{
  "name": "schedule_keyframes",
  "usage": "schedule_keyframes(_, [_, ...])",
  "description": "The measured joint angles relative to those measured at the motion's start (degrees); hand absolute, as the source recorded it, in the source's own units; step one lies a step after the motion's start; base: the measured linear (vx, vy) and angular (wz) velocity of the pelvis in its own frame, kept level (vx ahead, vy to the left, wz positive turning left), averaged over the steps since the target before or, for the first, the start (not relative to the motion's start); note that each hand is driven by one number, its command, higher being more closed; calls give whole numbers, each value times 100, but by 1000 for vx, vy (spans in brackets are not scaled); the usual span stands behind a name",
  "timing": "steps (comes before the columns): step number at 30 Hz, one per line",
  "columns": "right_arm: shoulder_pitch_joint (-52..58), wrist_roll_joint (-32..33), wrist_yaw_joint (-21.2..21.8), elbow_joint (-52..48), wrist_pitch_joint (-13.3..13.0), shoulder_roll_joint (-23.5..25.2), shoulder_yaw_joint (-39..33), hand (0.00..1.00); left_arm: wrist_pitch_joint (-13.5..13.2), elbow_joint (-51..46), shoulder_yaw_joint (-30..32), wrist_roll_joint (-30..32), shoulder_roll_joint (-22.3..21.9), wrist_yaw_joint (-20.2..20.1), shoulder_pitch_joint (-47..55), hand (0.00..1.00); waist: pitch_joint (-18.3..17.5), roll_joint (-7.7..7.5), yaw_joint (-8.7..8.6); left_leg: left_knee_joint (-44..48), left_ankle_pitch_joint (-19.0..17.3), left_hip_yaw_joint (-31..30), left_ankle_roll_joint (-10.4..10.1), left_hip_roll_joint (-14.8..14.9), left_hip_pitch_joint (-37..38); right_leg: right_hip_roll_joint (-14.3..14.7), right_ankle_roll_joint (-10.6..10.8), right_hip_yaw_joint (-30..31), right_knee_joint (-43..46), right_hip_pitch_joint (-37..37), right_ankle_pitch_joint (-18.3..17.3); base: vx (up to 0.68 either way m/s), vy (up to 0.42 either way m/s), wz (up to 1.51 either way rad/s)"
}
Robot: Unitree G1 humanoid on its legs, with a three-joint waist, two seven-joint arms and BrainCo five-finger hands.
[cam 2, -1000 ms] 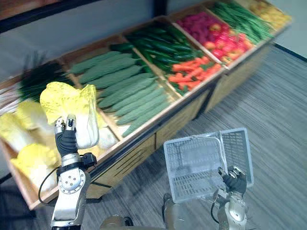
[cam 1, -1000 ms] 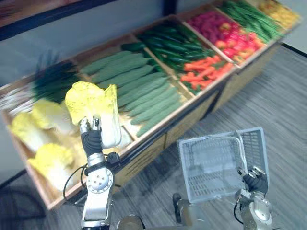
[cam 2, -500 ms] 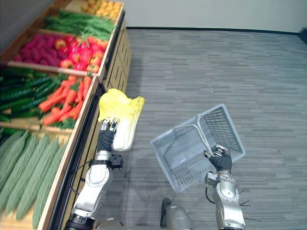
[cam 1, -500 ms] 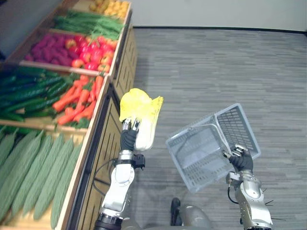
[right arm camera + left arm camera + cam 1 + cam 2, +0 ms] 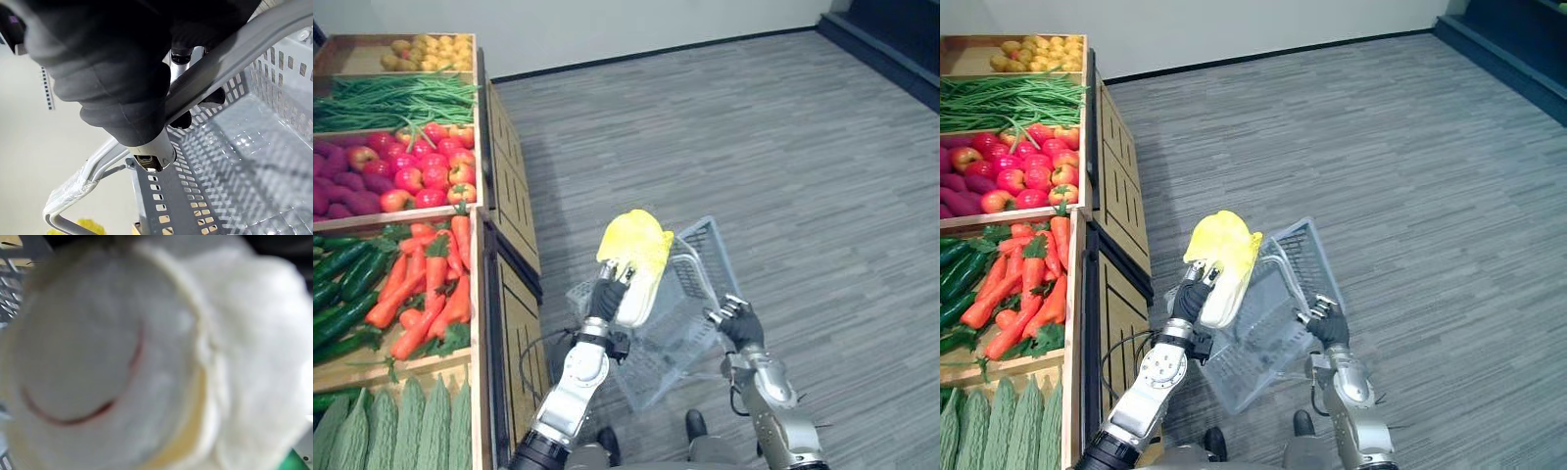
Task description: Pick vegetable in the basket
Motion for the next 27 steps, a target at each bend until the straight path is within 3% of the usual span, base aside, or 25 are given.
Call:
schedule_keyframes(5, [33,0,-68,-2,2,-86,62,100,32,509,-78,337,23,1,-187,100,-18,-32,-135,-218,1,135,0,4,175,62,-97,172,-30,-5,68,33,2,-19])
schedule_keyframes(9, [114,135,-151,-52,25,-162,337,100,34,994,-90,552,43,41,-324,100,-96,-168,-151,-270,3,173,1,7,196,57,-101,194,-91,-3,72,-14,-15,-5])
schedule_keyframes(10, [123,730,-5,-645,28,-301,907,100,224,1438,-95,757,91,104,-296,100,-97,-169,-148,-435,119,119,27,-16,246,30,-102,171,-91,-4,72,-62,-52,14])
schedule_keyframes(13, [88,1059,161,-1339,-149,-65,1287,100,508,1962,-291,760,96,-18,-163,100,-110,-190,-168,-497,161,97,9,-10,255,40,-101,169,-94,-18,71,-51,-46,5])
schedule_keyframes(22, [68,853,2,-1307,-257,111,1393,100,594,1985,-396,746,55,155,-138,100,-207,-387,-151,-910,429,88,-35,-25,404,67,-74,167,-111,-43,53,-35,-33,0])
schedule_keyframes(23, [68,855,-10,-1307,-257,115,1394,100,595,1985,-411,745,48,155,-138,0,-212,-394,-150,-940,447,87,-36,-25,417,68,-60,165,-111,-43,44,-25,-40,4])
schedule_keyframes(27, [44,1126,-8,-1284,-257,104,1434,100,596,1985,-547,738,-56,139,-141,0,-217,-400,-151,-1081,544,29,-60,-15,479,82,-48,87,-111,-15,44,-16,-36,7])
